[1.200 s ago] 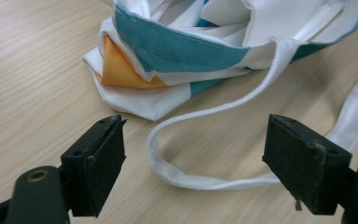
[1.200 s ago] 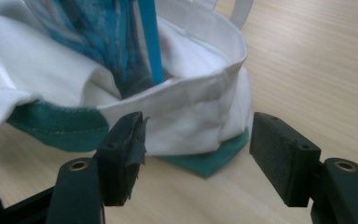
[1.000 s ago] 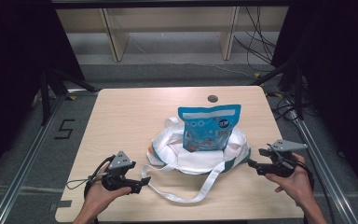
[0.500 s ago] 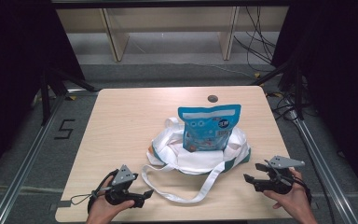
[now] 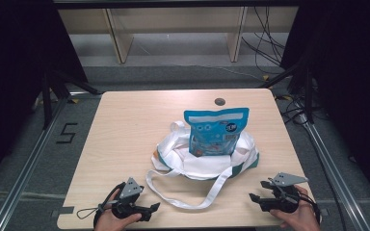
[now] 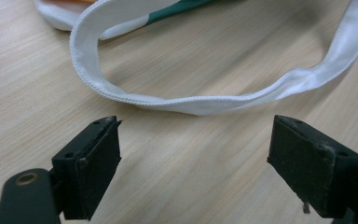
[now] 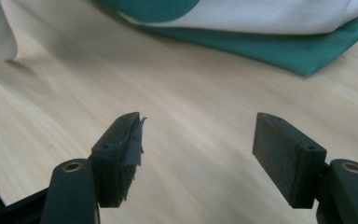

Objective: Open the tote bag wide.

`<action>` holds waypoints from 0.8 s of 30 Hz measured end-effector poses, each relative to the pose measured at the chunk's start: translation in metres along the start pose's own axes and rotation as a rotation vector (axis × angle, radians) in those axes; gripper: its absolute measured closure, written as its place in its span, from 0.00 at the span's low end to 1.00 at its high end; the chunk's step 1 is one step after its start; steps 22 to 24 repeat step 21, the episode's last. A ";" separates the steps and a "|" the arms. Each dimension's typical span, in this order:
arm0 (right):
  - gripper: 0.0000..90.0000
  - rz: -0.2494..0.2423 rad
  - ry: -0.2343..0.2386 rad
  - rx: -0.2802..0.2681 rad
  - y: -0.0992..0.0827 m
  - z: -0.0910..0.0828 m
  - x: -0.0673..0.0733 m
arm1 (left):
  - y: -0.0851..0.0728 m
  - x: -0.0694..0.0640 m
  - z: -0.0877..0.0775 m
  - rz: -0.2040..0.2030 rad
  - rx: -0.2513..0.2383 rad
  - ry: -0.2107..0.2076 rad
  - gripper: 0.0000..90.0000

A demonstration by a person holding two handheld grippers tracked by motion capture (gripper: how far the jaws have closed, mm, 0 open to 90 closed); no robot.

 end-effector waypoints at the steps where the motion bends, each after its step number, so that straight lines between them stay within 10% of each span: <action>1: 0.37 0.000 0.000 0.000 0.000 0.000 0.000 | 0.000 0.001 0.001 0.001 0.004 0.022 0.17; 13: 0.36 0.050 0.014 0.015 -0.005 0.002 0.003 | -0.001 0.004 0.002 0.007 0.017 0.032 0.17; 24: 0.36 -0.006 0.005 0.020 -0.005 0.003 -0.002 | -0.001 0.003 0.004 -0.003 0.015 0.027 0.18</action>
Point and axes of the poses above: each handheld gripper's, and its own axes: z roughly forward along the jaws, y roughly out of its top, x roughly to its left, the point moved 2 cm from there along z, roughly forward along the jaws, and after that the axes turned 7 degrees about x, right-handed, at the moved point
